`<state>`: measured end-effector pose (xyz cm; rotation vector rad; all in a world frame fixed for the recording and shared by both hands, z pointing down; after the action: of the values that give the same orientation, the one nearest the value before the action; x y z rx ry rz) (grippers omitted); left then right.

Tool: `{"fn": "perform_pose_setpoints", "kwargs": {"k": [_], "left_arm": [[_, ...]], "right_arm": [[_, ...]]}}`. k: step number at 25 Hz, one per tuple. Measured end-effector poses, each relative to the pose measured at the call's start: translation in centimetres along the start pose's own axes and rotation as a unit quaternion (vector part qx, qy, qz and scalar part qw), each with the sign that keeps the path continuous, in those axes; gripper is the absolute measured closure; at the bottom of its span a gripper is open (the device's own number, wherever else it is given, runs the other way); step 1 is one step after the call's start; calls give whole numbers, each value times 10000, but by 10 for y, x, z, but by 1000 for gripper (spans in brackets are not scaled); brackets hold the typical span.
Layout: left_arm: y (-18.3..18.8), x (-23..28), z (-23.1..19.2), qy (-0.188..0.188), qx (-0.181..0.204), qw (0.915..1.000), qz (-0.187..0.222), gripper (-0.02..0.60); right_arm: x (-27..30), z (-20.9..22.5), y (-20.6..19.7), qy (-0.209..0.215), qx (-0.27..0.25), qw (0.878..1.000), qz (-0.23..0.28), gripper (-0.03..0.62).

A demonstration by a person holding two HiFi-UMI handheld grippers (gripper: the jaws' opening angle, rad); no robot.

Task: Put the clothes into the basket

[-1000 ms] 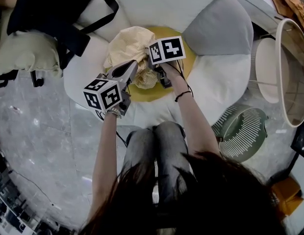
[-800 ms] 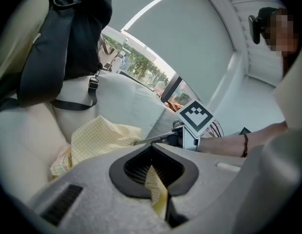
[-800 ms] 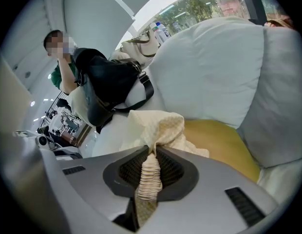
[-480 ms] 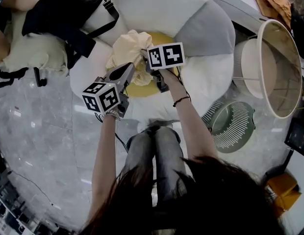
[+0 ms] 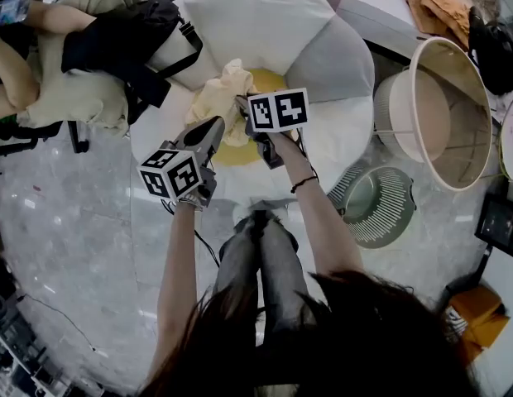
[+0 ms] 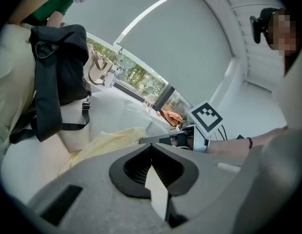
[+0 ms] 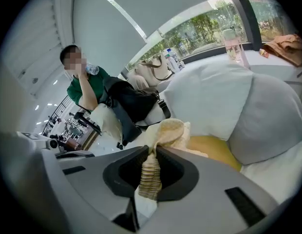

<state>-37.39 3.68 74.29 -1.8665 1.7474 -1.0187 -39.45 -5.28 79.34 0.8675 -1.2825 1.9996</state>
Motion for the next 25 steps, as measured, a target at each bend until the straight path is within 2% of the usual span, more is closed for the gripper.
{"fn": "perform_pose_setpoints", "kwargs": {"k": [10,18,25], "left_arm": [[46,-18,38,-13,-8,9999,125,571],[83,-37,69,6,-36,9997,257,571],[110,-59,106,-100,-73,9991,418,571]], "right_arm": [[-57,-21,30,22,71,9999,89,548],[-105,-40,57,99,358,9989,274,548],[-153,-63,81,169,443,9980,412,548]]}}
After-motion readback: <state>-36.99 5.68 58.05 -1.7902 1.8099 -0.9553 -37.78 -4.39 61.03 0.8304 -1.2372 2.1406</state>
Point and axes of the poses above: the fingertips, and each gripper's own axes: x forward along the fingers, z to its right, y out of its top, the point moved 2 cm from there along -x, backward along the fingers, and after that the axes turned 15 degrees about -y, right-handed, at the moved point
